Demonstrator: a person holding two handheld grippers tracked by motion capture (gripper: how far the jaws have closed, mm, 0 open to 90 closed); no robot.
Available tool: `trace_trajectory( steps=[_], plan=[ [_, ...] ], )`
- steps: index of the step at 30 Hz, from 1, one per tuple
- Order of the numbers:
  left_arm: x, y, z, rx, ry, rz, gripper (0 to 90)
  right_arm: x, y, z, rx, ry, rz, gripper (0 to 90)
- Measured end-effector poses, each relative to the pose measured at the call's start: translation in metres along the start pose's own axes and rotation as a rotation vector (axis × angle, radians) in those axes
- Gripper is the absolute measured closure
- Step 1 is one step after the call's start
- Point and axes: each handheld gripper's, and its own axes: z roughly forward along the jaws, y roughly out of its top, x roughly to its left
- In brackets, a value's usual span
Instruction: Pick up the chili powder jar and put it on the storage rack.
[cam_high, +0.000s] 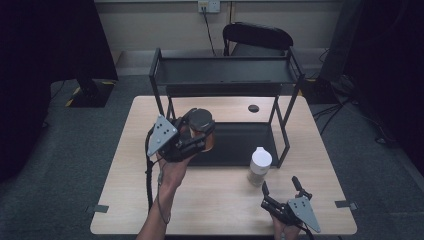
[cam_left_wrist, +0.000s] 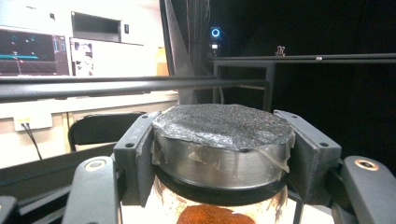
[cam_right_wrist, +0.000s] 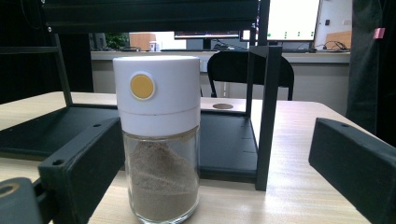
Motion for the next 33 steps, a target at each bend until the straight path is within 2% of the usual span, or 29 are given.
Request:
trace_trajectory(
  steps=[2,8,11,18,21,24,30,33],
  plan=[
    [0.003,0.007,0.003,0.004,0.011,0.010,35.3,0.000,0.000,0.000,0.000,0.000,0.000,2.6],
    [0.013,0.027,0.014,0.004,0.019,-0.014,35.4,0.000,0.000,0.000,0.001,-0.002,-0.001,2.6],
    [0.011,0.040,0.019,0.002,0.043,0.010,35.4,0.000,0.000,0.000,0.000,-0.003,0.000,2.6],
    [0.015,0.075,0.036,0.010,0.065,0.057,35.4,0.001,0.000,0.000,0.001,-0.003,0.000,2.6],
    [0.017,0.084,0.044,0.018,0.085,0.045,35.4,0.001,0.000,0.000,0.001,-0.003,-0.001,2.5],
    [0.017,0.090,0.050,0.019,0.104,0.059,35.4,0.001,0.000,0.000,0.000,-0.003,0.000,2.5],
    [0.020,0.097,0.061,0.003,0.134,0.037,35.5,0.000,0.000,0.000,0.000,-0.003,-0.001,2.6],
    [0.022,0.100,0.070,-0.002,0.152,0.044,35.4,0.000,0.000,0.000,0.001,-0.003,0.000,2.6]
  ],
)
